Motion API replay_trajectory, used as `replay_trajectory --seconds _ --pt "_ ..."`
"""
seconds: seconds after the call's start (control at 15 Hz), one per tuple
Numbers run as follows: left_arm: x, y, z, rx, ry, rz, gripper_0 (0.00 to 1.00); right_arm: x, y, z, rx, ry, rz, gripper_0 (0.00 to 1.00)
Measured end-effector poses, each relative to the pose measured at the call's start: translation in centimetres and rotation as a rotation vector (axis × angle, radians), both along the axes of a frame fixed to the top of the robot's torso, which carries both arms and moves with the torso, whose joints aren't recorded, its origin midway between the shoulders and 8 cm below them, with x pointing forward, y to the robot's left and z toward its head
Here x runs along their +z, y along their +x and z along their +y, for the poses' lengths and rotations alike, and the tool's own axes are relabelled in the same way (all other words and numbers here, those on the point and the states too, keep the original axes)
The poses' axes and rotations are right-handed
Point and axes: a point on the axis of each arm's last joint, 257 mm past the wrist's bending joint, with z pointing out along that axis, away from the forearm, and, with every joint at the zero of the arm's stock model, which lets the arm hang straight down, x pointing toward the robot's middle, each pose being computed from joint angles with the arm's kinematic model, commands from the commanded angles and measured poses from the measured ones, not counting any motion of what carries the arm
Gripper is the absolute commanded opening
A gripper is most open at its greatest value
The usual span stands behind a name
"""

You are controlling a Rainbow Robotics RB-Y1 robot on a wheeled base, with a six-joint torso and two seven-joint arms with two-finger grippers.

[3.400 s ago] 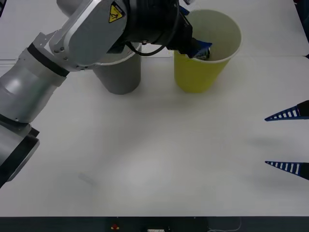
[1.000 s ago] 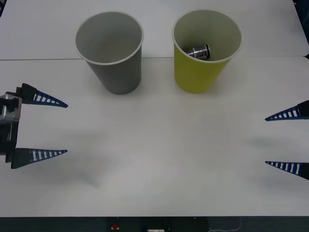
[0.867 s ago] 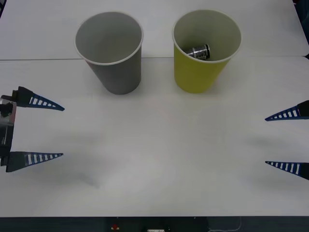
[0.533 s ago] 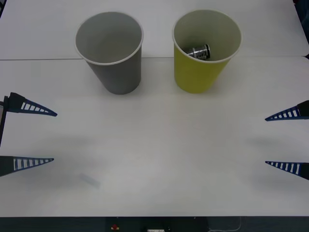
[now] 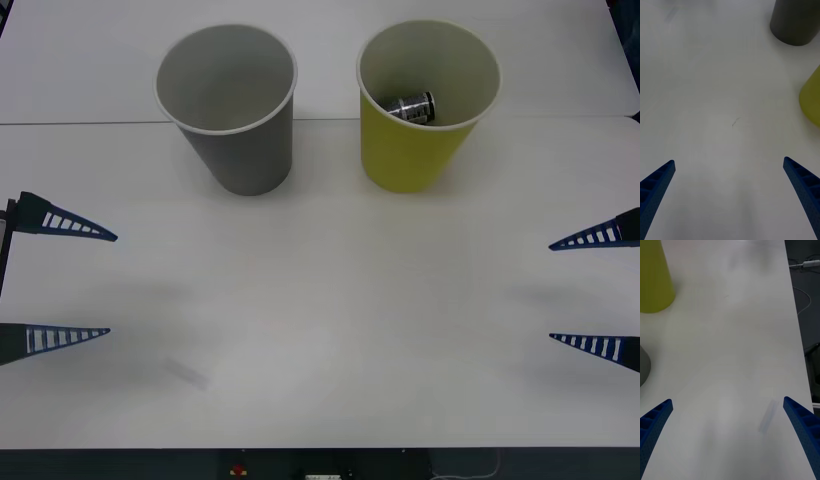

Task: Put the can into the green bin and the plastic bottle into the gray bin

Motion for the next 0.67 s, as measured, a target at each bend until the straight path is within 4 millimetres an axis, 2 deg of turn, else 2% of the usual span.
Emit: replay_trajectory --seconds 0.67 --pt "-0.60 0.42 0.96 0.015 0.057 -0.005 1.00 0.00 0.00 0.00 0.000 0.000 0.000 1.00"
